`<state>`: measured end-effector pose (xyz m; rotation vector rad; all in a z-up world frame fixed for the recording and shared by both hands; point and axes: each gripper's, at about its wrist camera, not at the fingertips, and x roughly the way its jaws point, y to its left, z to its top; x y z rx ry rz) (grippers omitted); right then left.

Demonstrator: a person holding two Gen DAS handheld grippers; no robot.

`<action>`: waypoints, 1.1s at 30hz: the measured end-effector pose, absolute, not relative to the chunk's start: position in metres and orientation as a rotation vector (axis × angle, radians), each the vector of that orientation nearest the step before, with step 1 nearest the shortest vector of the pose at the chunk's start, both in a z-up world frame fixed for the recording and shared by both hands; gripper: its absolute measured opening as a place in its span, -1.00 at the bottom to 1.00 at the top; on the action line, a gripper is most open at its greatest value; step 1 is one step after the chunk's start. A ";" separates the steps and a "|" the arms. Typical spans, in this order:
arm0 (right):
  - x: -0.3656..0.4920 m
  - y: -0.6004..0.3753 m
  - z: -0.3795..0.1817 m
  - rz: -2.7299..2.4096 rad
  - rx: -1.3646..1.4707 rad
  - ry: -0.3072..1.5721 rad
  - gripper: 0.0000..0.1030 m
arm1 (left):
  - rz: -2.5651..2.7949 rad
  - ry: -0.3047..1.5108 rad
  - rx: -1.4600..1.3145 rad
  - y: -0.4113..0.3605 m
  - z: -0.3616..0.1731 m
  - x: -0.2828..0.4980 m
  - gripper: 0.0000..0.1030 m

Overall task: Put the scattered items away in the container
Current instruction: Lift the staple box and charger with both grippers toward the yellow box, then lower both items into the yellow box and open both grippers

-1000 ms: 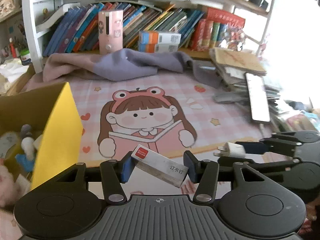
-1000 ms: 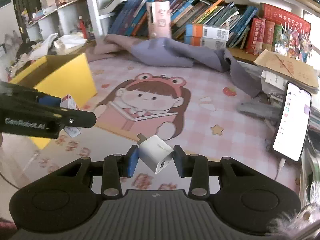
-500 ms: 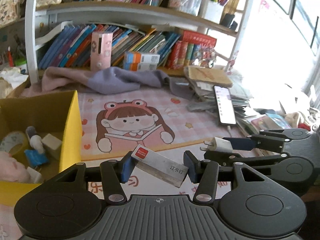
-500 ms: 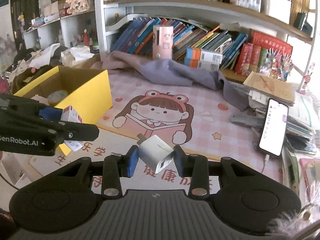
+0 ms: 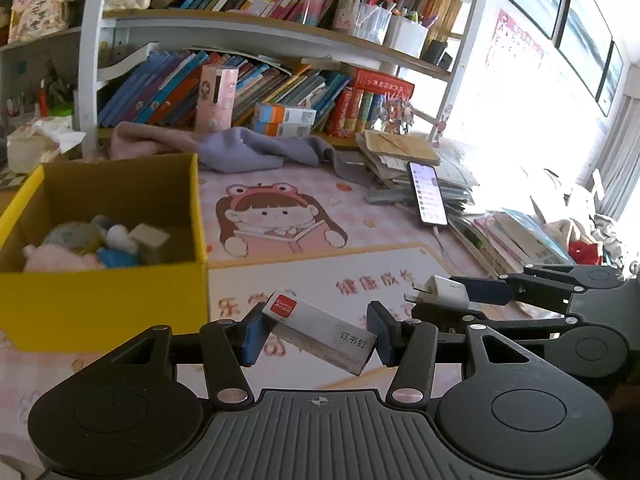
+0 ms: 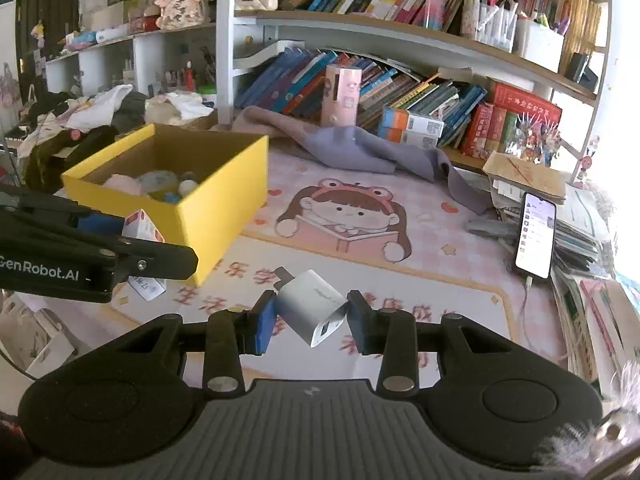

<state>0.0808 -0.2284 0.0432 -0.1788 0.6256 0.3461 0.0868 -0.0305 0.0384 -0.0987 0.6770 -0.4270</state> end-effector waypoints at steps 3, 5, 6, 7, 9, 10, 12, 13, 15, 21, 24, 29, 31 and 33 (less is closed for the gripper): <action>0.063 -0.214 0.042 0.349 -0.174 0.624 -0.31 | -0.418 0.668 -0.102 -0.016 0.039 0.071 0.00; 0.053 -0.204 0.043 0.361 -0.175 0.628 -0.31 | -0.396 0.659 -0.113 -0.003 0.041 0.061 0.00; 0.049 -0.198 0.043 0.372 -0.180 0.628 -0.31 | -0.383 0.654 -0.120 0.004 0.042 0.057 0.00; 0.045 -0.192 0.044 0.382 -0.186 0.626 -0.31 | -0.372 0.650 -0.125 0.011 0.042 0.053 0.00; 0.038 -0.178 0.046 0.408 -0.201 0.617 -0.31 | -0.347 0.644 -0.137 0.024 0.043 0.045 0.00; 0.036 -0.172 0.047 0.422 -0.209 0.614 -0.31 | -0.335 0.642 -0.142 0.030 0.043 0.043 0.00; 0.032 -0.160 0.047 0.449 -0.225 0.611 -0.31 | -0.311 0.635 -0.153 0.041 0.044 0.036 0.00; 0.031 -0.154 0.048 0.464 -0.234 0.609 -0.31 | -0.299 0.630 -0.157 0.047 0.045 0.034 0.00; 0.029 -0.142 0.049 0.494 -0.250 0.605 -0.31 | -0.273 0.621 -0.164 0.059 0.046 0.029 0.00; 0.031 -0.107 0.053 0.587 -0.287 0.597 -0.31 | -0.190 0.618 -0.199 0.091 0.048 0.019 0.00; 0.035 -0.094 0.057 0.623 -0.299 0.584 -0.31 | -0.156 0.612 -0.210 0.104 0.050 0.020 0.00; 0.055 -0.084 0.062 0.640 -0.285 0.565 -0.31 | -0.138 0.585 -0.167 0.113 0.056 0.038 0.00; 0.068 -0.082 0.067 0.641 -0.266 0.545 -0.31 | -0.132 0.567 -0.151 0.115 0.061 0.051 0.00; 0.085 -0.078 0.073 0.637 -0.251 0.516 -0.31 | -0.125 0.544 -0.153 0.119 0.066 0.066 0.00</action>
